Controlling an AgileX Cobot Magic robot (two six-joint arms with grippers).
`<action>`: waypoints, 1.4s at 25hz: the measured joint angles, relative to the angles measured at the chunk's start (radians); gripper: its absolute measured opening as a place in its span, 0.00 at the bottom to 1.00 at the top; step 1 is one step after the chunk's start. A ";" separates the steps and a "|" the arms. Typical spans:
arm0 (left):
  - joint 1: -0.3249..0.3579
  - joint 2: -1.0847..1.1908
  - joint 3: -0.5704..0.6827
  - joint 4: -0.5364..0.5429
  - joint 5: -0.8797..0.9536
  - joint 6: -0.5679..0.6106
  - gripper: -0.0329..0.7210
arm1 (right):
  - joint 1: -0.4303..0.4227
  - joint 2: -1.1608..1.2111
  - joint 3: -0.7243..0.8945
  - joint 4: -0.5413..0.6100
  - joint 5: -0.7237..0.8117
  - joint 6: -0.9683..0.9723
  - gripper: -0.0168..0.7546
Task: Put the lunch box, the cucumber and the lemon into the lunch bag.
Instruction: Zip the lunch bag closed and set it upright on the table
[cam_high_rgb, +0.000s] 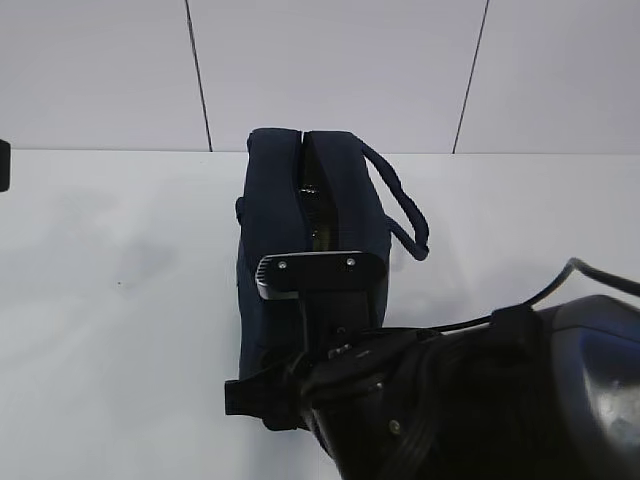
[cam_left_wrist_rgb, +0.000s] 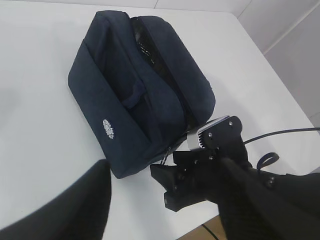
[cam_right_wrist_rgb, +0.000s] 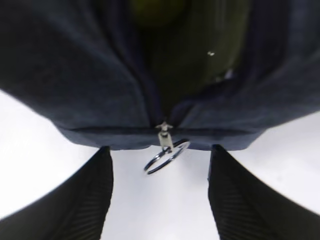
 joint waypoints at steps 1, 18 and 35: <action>0.000 0.000 0.000 0.000 0.002 0.000 0.66 | 0.000 0.000 0.000 0.000 0.010 -0.005 0.64; 0.000 0.000 0.000 -0.006 0.033 0.000 0.66 | 0.000 0.051 0.000 -0.006 -0.002 -0.017 0.57; 0.000 0.000 0.000 -0.008 0.044 0.000 0.66 | -0.002 0.053 -0.002 -0.040 0.008 -0.007 0.31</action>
